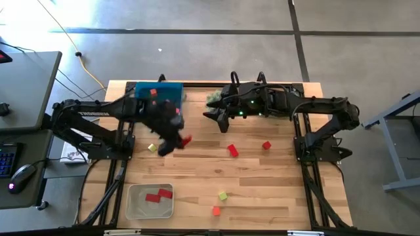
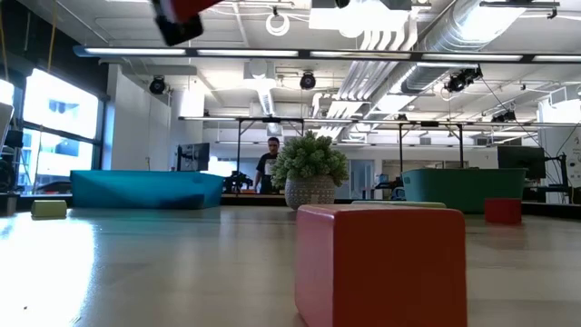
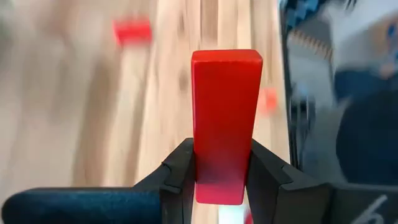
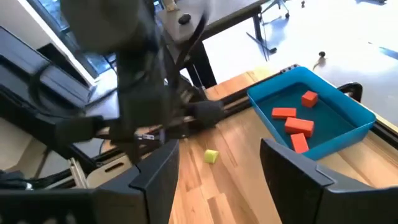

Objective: Sort & place blocks by color
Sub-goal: Put the red block into the white bin

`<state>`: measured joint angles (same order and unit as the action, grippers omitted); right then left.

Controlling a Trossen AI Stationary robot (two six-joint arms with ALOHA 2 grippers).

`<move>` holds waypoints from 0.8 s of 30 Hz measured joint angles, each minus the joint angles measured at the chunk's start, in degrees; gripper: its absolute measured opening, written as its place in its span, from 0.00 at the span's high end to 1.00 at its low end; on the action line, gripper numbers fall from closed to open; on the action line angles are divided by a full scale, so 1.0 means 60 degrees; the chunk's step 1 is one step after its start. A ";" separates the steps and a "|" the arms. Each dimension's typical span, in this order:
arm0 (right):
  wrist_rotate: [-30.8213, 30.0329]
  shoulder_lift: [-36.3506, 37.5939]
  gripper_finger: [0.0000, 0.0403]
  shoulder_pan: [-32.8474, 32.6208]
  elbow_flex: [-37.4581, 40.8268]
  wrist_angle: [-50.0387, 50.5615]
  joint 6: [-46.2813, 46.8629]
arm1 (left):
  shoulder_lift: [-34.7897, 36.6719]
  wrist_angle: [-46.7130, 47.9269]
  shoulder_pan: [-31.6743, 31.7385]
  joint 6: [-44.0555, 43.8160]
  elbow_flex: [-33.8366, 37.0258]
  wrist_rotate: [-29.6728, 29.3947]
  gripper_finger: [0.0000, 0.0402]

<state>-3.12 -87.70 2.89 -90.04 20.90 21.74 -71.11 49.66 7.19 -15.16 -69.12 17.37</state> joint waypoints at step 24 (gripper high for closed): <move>0.0890 0.0000 0.47 0.0884 0.0000 0.1906 -0.0203 | -0.1703 0.2230 -0.6546 -0.5201 0.0000 -0.1159 0.79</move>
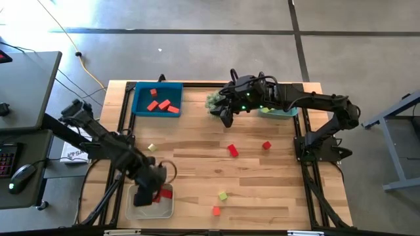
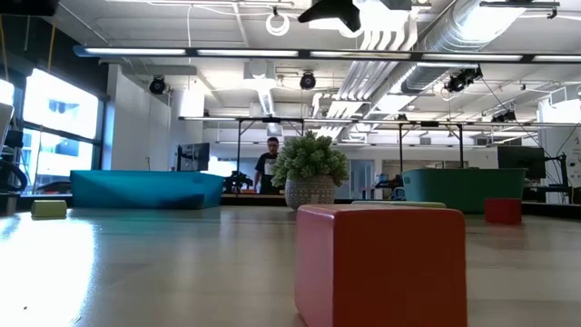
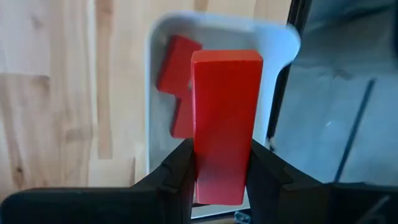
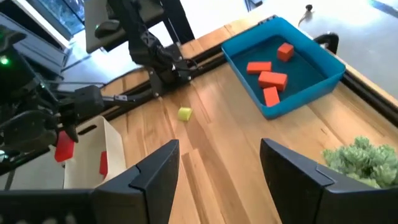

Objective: Sort & place blocks by color
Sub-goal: Put the red block into the white bin, then put the light green block into the green bin

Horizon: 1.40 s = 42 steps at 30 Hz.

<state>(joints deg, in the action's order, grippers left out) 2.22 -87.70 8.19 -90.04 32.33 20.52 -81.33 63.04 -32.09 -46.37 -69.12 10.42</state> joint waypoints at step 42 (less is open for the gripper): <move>-0.0529 -0.2858 0.47 -0.5117 -0.0015 0.2701 0.7356 | -0.2257 -0.0599 -0.1565 -0.0322 -0.0001 0.0182 0.51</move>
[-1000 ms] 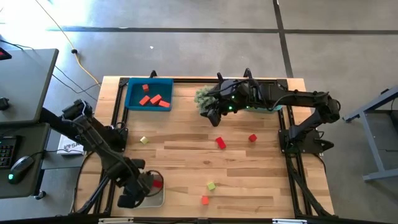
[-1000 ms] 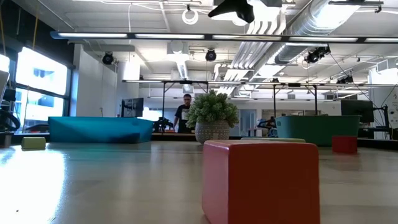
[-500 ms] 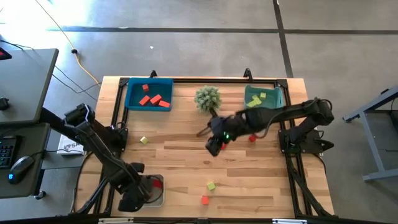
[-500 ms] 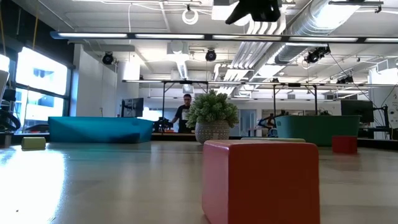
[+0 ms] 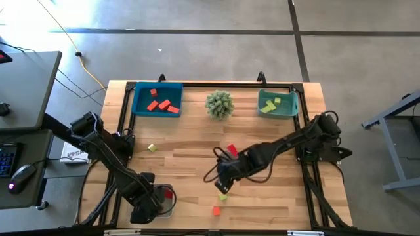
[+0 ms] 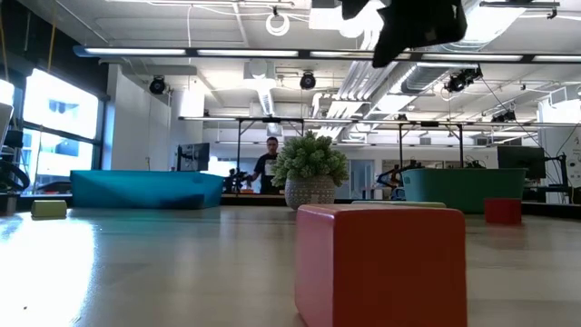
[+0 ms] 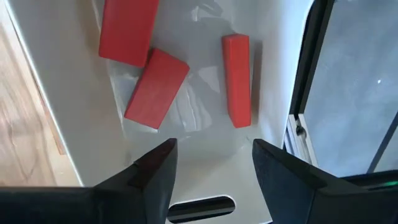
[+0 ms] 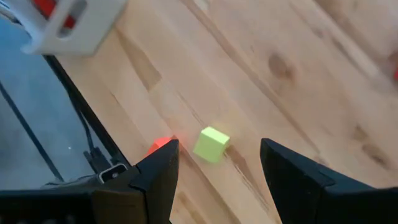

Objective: Sort & place blocks by color
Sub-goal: Put the light green block into the green bin

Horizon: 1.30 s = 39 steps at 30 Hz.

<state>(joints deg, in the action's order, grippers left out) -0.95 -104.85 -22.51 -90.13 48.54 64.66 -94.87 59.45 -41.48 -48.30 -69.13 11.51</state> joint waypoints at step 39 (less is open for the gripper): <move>-0.0077 -0.2705 0.47 -0.1005 0.0015 -0.1642 0.2153 | 0.0007 -0.0141 0.0245 -0.0096 -0.0914 -0.0787 0.50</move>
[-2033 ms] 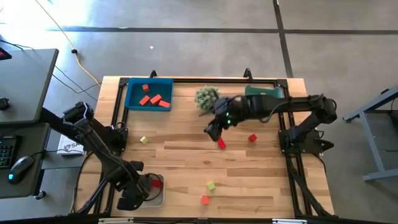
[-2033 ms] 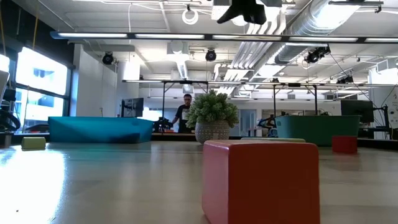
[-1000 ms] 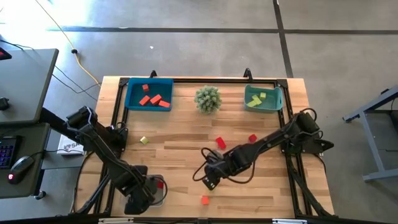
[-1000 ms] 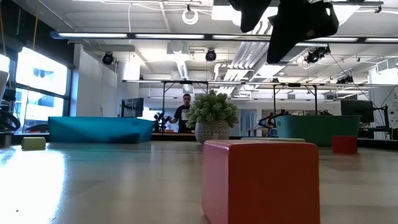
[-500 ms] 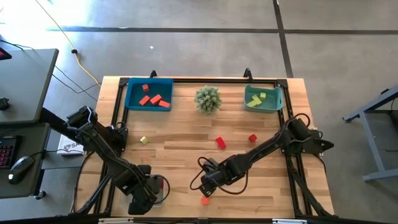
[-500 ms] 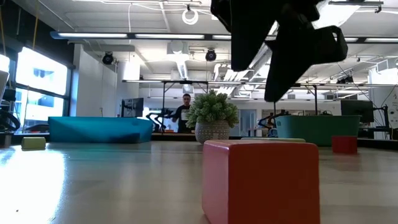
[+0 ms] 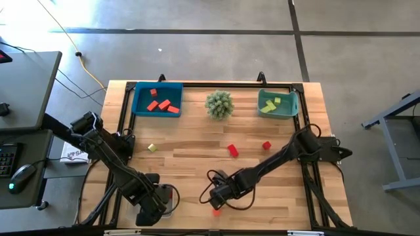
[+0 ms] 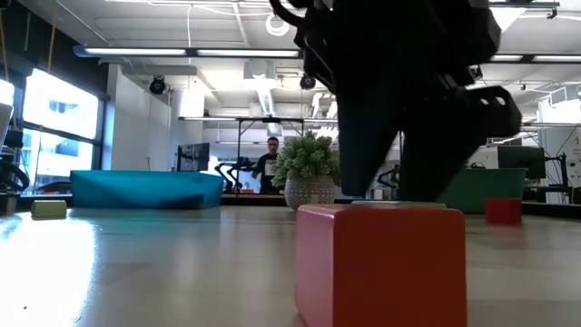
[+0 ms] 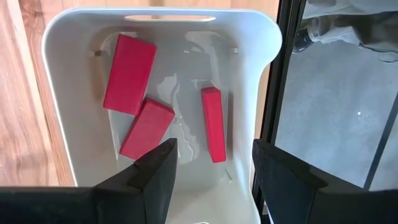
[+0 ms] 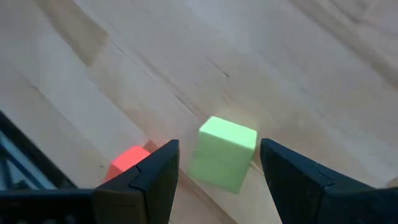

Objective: Sort & place blocks by color
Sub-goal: Put the light green block into the green bin

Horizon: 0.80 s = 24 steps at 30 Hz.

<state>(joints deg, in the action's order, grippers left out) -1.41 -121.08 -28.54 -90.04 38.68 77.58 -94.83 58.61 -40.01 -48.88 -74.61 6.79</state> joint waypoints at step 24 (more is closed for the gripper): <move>0.0099 -0.0191 0.74 -0.0011 -0.0004 -0.0014 -0.0497 | 0.0000 0.0010 0.0488 0.0631 0.0000 -0.0557 0.50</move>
<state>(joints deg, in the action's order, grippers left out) -0.82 -122.23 -28.61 -90.06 38.60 74.59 -94.83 58.67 -37.08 -45.10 -74.61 3.44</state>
